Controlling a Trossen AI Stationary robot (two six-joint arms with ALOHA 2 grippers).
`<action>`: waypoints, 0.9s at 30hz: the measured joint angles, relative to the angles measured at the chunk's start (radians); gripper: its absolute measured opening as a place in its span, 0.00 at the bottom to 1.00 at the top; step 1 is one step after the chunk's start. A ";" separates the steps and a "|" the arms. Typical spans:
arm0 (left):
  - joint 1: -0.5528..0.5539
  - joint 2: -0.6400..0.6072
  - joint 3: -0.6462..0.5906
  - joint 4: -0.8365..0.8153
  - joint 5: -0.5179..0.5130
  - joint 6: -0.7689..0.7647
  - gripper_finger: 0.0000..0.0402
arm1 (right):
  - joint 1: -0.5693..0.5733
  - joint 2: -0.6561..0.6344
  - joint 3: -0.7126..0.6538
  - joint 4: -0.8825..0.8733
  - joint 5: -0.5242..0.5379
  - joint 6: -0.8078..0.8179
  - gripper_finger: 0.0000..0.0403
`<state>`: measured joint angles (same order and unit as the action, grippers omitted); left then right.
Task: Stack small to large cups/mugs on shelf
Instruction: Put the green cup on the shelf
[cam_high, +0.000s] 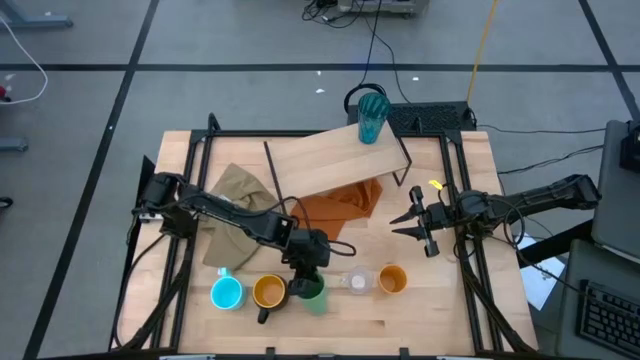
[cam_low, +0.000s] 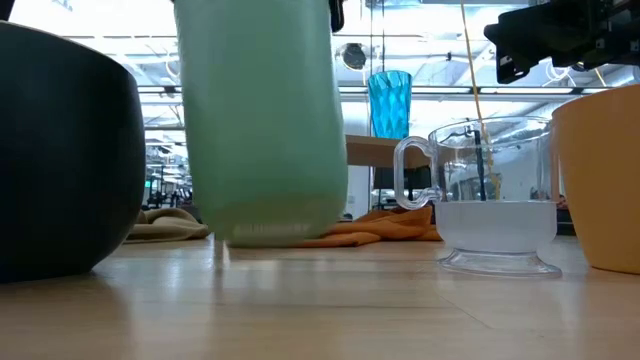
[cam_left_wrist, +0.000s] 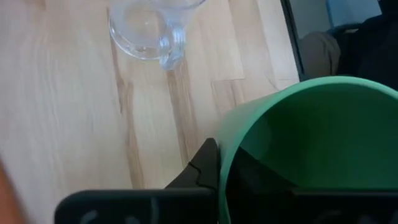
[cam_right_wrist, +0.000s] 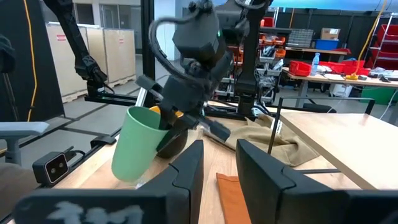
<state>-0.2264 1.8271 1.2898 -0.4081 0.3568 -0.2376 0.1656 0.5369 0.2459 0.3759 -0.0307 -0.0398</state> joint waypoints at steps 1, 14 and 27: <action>0.000 0.000 0.027 -0.036 -0.001 0.012 0.01 | 0.000 0.000 0.000 0.000 0.000 0.000 0.21; -0.001 0.000 0.556 -0.613 -0.273 0.220 0.01 | 0.000 0.000 0.000 0.001 0.000 0.001 0.21; -0.021 -0.001 0.717 -0.752 -0.437 0.262 0.01 | 0.000 0.000 0.000 0.009 0.000 0.002 0.21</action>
<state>-0.2474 1.8263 2.0068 -1.1602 -0.0798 0.0245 0.1655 0.5368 0.2459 0.3850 -0.0307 -0.0383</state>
